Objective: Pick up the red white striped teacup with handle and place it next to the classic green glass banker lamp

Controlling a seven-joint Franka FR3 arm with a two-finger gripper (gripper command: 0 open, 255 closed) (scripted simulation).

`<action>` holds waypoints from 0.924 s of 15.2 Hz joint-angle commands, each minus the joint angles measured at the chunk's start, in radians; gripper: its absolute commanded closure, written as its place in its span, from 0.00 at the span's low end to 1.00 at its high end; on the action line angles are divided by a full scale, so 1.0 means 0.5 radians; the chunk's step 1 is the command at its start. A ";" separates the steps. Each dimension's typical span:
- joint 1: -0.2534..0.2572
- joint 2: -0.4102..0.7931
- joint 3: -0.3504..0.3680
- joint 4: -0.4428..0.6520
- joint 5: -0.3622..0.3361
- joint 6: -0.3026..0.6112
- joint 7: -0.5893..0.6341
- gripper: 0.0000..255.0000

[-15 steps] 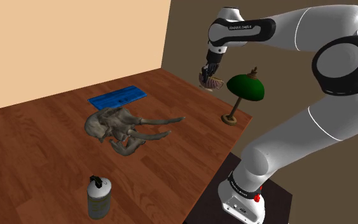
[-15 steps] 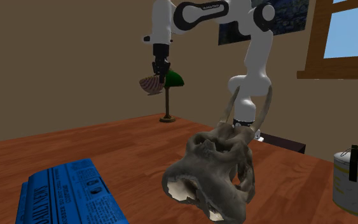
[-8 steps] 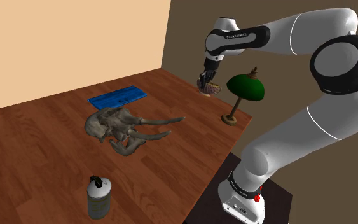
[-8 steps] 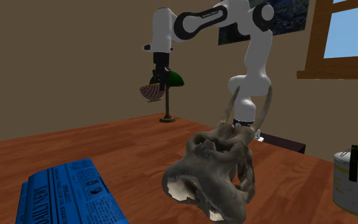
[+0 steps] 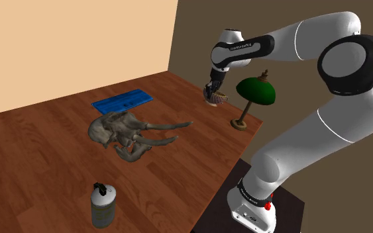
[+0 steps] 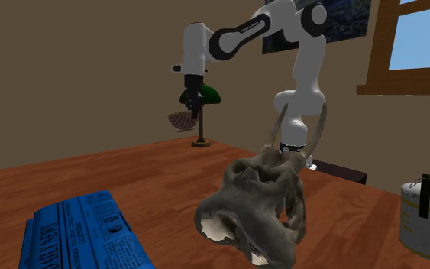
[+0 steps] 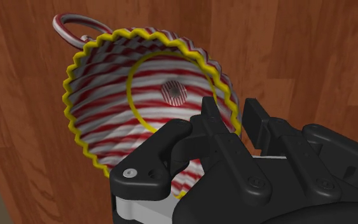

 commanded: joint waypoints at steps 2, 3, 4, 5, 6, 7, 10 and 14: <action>-0.002 0.027 -0.005 -0.055 -0.002 0.085 0.002 1.00; -0.002 0.038 -0.006 -0.072 -0.002 0.113 0.002 1.00; -0.002 0.050 -0.007 -0.089 -0.002 0.141 0.003 1.00; -0.003 0.062 -0.009 -0.105 -0.002 0.170 0.004 1.00; -0.003 0.075 -0.010 -0.121 -0.002 0.198 0.004 1.00; -0.003 0.089 -0.011 -0.136 -0.002 0.227 0.005 1.00; -0.004 0.132 -0.015 -0.179 -0.001 0.313 0.006 1.00; -0.004 0.197 -0.020 -0.231 0.001 0.429 0.008 1.00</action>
